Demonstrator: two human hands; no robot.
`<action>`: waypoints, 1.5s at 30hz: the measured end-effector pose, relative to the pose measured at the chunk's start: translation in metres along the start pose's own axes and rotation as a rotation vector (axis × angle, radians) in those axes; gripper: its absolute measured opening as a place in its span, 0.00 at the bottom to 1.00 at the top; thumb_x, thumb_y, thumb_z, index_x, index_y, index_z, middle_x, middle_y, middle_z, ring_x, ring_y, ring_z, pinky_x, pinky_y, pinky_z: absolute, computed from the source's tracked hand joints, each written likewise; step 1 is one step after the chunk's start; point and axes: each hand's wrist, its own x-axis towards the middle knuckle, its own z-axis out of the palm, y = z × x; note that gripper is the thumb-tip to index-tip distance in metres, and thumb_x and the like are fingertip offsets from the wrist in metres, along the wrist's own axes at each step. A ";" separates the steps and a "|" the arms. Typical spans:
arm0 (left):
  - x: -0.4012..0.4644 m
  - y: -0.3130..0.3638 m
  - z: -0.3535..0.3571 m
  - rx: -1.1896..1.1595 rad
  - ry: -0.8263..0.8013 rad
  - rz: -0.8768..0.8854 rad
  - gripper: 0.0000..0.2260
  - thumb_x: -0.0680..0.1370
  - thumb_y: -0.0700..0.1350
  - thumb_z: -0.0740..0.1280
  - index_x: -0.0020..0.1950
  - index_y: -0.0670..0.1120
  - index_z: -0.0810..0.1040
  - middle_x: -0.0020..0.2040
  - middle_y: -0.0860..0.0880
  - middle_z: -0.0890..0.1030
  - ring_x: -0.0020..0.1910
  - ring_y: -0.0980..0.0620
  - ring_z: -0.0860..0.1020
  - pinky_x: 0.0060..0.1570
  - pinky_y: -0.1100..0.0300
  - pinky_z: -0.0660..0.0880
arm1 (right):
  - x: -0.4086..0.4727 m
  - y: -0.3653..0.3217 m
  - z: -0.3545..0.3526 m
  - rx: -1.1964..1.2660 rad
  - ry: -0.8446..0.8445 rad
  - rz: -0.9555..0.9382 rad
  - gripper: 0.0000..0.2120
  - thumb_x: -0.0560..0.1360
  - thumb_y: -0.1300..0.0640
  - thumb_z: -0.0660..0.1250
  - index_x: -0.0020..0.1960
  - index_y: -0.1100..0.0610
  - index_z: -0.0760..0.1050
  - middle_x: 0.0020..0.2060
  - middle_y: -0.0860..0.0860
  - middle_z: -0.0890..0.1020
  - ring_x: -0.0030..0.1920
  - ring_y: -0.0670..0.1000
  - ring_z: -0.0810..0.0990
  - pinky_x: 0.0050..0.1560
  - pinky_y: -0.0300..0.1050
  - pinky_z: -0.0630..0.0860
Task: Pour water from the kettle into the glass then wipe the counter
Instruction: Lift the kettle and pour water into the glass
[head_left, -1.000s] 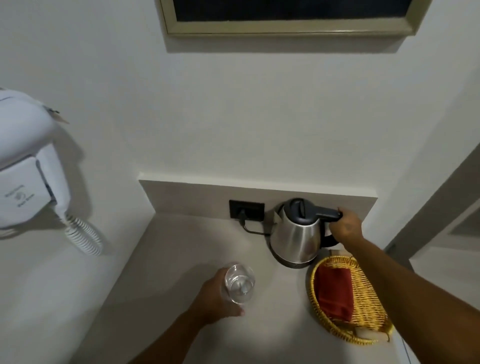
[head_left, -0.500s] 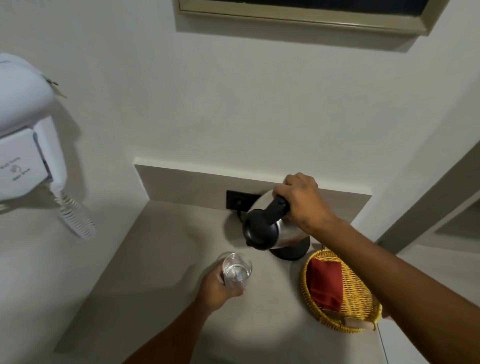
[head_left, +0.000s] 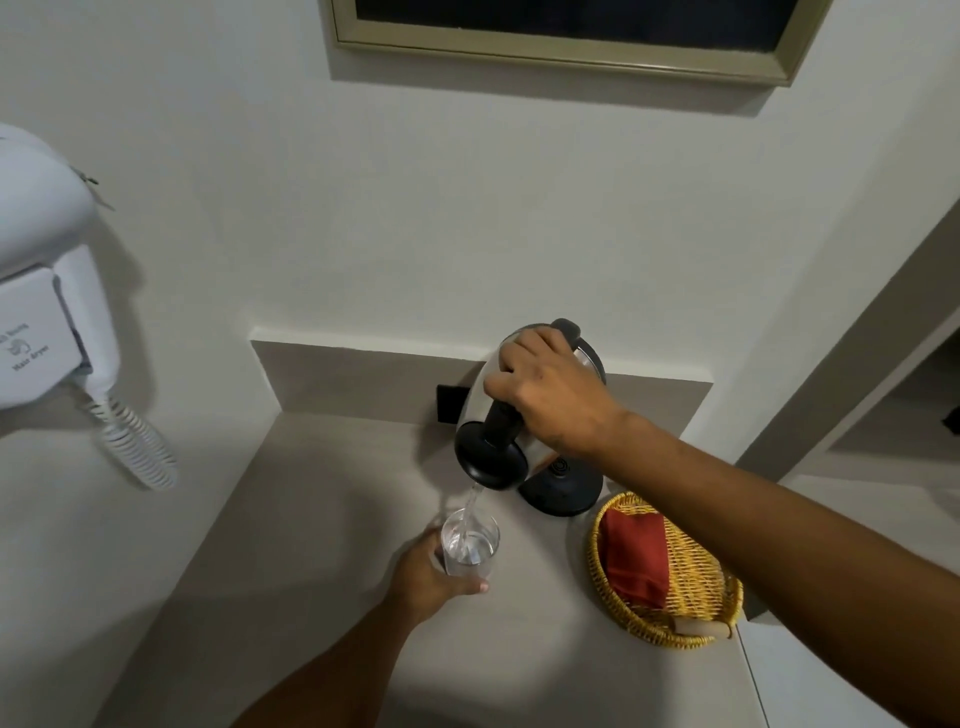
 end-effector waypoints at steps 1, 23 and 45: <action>0.001 -0.001 0.000 0.002 -0.003 0.000 0.38 0.57 0.46 0.89 0.65 0.52 0.80 0.54 0.50 0.87 0.54 0.51 0.84 0.48 0.67 0.78 | 0.001 0.000 -0.001 -0.008 0.009 -0.009 0.04 0.73 0.63 0.68 0.47 0.58 0.78 0.41 0.56 0.76 0.48 0.59 0.73 0.55 0.55 0.65; 0.004 -0.010 0.000 0.012 0.008 0.031 0.45 0.50 0.59 0.87 0.66 0.56 0.79 0.54 0.55 0.87 0.55 0.54 0.84 0.53 0.60 0.82 | 0.003 0.003 -0.008 -0.070 -0.008 -0.113 0.06 0.74 0.65 0.64 0.48 0.58 0.77 0.41 0.56 0.75 0.46 0.58 0.72 0.57 0.56 0.66; 0.007 -0.012 0.002 -0.017 -0.008 0.026 0.43 0.50 0.55 0.88 0.65 0.57 0.80 0.54 0.53 0.88 0.56 0.52 0.85 0.59 0.53 0.83 | -0.008 0.008 0.014 0.007 -0.011 -0.074 0.05 0.73 0.65 0.68 0.47 0.58 0.77 0.40 0.55 0.74 0.46 0.58 0.72 0.56 0.57 0.67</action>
